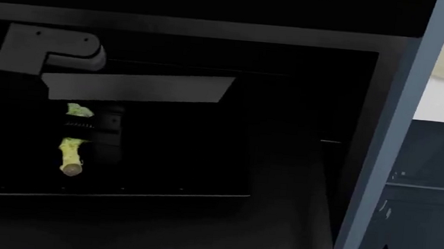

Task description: Pick the broccoli from the top rack in the oven and place it on the plate on the counter.

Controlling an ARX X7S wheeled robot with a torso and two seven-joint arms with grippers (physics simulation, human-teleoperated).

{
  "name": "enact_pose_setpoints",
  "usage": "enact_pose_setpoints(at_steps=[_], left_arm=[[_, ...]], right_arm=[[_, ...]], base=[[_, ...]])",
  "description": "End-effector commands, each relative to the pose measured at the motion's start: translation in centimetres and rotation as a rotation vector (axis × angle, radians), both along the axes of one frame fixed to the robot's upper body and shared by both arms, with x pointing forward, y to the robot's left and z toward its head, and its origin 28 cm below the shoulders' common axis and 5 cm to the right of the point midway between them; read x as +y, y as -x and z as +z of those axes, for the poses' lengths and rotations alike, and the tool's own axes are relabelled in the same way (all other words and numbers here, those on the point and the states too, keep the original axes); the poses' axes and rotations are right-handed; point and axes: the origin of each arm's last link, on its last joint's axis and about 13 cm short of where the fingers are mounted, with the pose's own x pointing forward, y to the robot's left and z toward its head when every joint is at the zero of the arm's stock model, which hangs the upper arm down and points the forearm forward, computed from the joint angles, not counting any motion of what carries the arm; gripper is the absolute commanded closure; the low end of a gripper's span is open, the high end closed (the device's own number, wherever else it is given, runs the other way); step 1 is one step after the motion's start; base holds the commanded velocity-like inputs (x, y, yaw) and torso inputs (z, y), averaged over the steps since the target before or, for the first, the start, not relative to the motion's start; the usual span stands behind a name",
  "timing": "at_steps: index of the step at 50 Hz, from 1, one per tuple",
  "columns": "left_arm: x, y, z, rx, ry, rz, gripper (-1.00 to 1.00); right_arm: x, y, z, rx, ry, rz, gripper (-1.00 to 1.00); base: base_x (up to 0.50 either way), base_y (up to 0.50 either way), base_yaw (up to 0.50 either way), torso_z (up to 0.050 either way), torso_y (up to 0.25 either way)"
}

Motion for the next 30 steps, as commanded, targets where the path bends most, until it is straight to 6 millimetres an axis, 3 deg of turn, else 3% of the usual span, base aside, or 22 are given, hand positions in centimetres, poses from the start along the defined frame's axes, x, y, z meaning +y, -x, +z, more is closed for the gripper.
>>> enact_pose_setpoints(at_steps=[1, 20, 21, 30], left_arm=[[-0.3, 0.1, -0.5, 0.061, 0.045, 0.015, -1.0], [0.6, -1.9, -2.6, 0.108, 0.025, 0.107, -1.0], [0.7, -2.0, -2.7, 0.104, 0.023, 0.118, 1.0], [0.6, -1.7, -2.5, 0.046, -0.013, 0.1, 1.0]], right_arm=[[-0.2, -0.3, -0.4, -0.009, -0.005, -0.011, -1.0], [0.1, -0.5, -0.5, -0.005, -0.011, -0.007, -1.0], [0.0, -0.4, -0.4, -0.007, -0.011, -0.01, -1.0], [-0.2, -0.3, -0.4, -0.012, -0.011, -0.014, -1.0]], base=[[0.0, 0.0, 0.0, 0.0, 0.0], [0.0, 0.0, 0.0, 0.0, 0.0], [0.0, 0.0, 0.0, 0.0, 0.0], [0.0, 0.0, 0.0, 0.0, 0.0]])
